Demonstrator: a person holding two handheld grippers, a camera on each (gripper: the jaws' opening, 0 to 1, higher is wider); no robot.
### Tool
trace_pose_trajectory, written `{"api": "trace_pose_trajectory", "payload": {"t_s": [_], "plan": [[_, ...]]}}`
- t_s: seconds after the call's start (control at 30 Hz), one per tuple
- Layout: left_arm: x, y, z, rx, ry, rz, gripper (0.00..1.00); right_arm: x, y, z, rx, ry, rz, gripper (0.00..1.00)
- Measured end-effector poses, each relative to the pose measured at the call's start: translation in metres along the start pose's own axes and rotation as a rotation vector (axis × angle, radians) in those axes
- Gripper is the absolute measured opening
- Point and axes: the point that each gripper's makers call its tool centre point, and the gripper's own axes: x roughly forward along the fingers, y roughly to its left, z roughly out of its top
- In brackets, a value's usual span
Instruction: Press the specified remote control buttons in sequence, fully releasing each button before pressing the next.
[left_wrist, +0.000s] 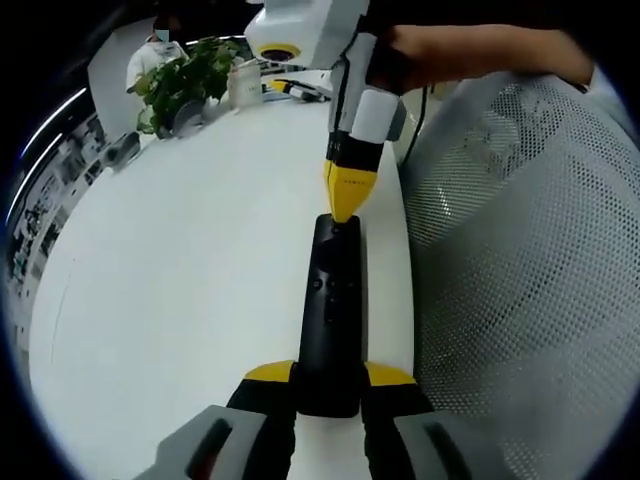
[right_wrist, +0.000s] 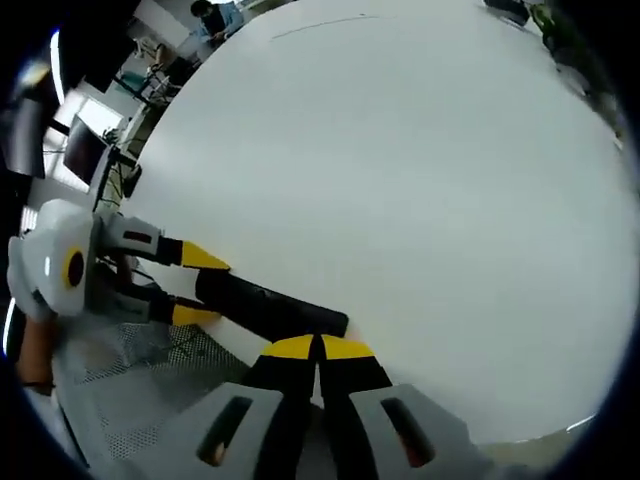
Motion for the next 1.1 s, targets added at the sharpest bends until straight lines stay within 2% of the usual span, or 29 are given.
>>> {"api": "trace_pose_trajectory", "payload": {"t_s": [0.13, 0.4, 0.8, 1.03, 1.1], "plan": [[0.0005, -0.0002, 0.0007, 0.005, -0.004, -0.002, 0.24, -0.0022, 0.0029, 0.0026, 0.010, -0.020, 0.014, 0.00], [0.0029, -0.0005, 0.0038, 0.008, -0.012, -0.011, 0.24, 0.0027, 0.0044, -0.0045, -0.005, 0.024, 0.010, 0.00], [0.0039, 0.0007, 0.0056, 0.000, -0.021, -0.007, 0.25, 0.0053, 0.0039, -0.0056, -0.014, 0.037, 0.006, 0.00], [0.0035, -0.0007, 0.0060, 0.001, -0.019, -0.006, 0.25, 0.0052, 0.0046, -0.0062, -0.034, 0.036, -0.010, 0.00], [0.0035, -0.0012, 0.0062, 0.001, -0.018, -0.006, 0.25, 0.0055, 0.0048, -0.0062, -0.076, 0.031, -0.033, 0.00]]}}
